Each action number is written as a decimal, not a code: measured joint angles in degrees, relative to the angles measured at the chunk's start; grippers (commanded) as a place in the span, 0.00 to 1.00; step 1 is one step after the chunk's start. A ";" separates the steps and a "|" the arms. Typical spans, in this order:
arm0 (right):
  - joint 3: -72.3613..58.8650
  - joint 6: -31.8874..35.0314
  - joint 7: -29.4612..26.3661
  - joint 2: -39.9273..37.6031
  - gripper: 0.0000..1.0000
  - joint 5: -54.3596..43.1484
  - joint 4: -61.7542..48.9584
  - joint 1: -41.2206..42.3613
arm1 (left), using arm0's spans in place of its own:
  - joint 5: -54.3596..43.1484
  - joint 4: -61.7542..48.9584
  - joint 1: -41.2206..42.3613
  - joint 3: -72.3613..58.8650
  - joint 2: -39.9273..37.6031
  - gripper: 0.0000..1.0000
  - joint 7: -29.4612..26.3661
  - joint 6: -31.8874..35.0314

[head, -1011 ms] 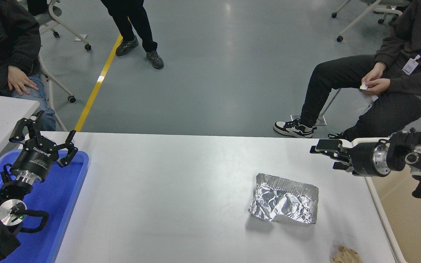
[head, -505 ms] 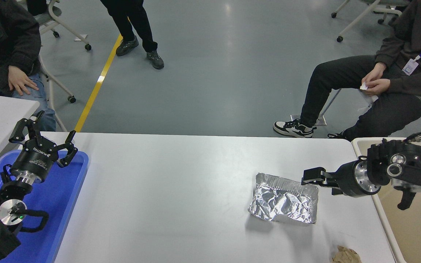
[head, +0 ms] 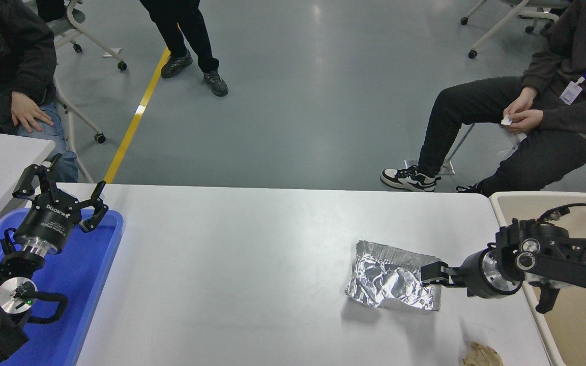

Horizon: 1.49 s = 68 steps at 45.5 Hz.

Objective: Clean the table surface

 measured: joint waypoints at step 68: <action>-0.73 0.14 4.97 6.11 0.00 -1.41 -9.16 -1.80 | 0.01 0.00 0.00 0.00 0.00 1.00 -0.01 0.00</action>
